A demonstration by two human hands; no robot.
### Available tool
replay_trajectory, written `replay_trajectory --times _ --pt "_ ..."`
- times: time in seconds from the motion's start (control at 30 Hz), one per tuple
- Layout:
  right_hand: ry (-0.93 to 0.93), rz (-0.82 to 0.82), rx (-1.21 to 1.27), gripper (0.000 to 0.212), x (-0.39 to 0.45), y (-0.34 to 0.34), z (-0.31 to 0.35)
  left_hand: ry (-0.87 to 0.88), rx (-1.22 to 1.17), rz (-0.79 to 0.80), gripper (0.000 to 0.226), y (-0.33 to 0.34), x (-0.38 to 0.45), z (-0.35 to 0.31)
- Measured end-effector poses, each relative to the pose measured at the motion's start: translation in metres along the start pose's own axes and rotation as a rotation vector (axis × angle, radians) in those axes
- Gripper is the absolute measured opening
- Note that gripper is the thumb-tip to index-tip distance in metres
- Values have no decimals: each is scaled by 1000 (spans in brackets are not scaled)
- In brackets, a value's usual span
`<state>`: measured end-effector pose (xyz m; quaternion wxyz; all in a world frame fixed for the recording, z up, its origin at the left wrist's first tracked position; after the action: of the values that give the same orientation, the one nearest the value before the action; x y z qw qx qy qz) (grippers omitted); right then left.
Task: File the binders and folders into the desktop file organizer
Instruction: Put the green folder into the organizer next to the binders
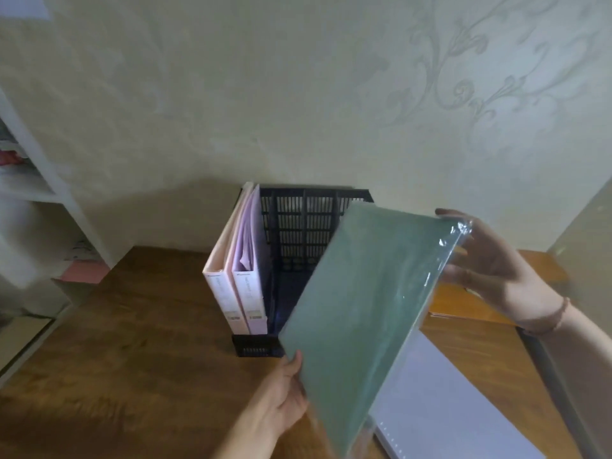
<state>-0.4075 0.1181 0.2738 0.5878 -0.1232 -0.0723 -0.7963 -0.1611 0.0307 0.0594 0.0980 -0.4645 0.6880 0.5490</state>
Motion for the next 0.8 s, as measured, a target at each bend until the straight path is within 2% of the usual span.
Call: replay_trajectory --times 0.1,0.17,0.23,0.3,0.33,0.37,0.43,0.47,0.53,0.57,0.6,0.67,0.8 --pt "84 -99 146 63 -13 -20 -13 83 55 -22 25 1 -2 6" --pt "148 -283 167 56 -23 -36 -30 194 81 -58 29 1 -6 7" --pt "162 -492 73 47 -38 -60 -52 338 123 -70 57 4 -15 3" --pt "196 -629 144 30 -52 -75 -70 504 196 -51 87 5 -27 -8" --pt "226 -685 245 20 -59 -78 -77 602 244 -50 89 5 -33 -15" --pt "258 -714 358 20 -65 -79 -84 713 311 -50 85 6 -41 -22" --pt "367 -796 489 54 -75 -78 -106 1033 568 3 55 16 -56 -33" --pt "392 -826 547 61 -81 -75 -114 1199 732 51 38 23 -64 -33" --pt "419 -842 740 45 -85 -70 -130 1416 932 111 26 27 -73 -26" --pt "433 -858 815 29 -88 -70 -141 1455 950 105 29 27 -77 -23" --pt "449 -886 831 28 -91 -70 -148 1481 951 96 34 26 -79 -21" --pt "461 -918 883 67 -94 -77 -162 1529 1002 107 41 24 -82 -17" --pt "460 -984 919 87 -96 -84 -174 1568 1098 152 36 23 -82 -16"
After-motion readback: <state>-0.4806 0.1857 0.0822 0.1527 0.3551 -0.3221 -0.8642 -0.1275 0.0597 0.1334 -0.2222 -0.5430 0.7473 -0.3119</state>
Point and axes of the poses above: each hand's wrist, its own x-axis towards the middle knuckle, its own y-axis out of the palm, z = x × y, the point moved 5 cm from there along x, towards the middle knuckle, and after that the axes turned 6 degrees about -z, right-handed, at the moved point
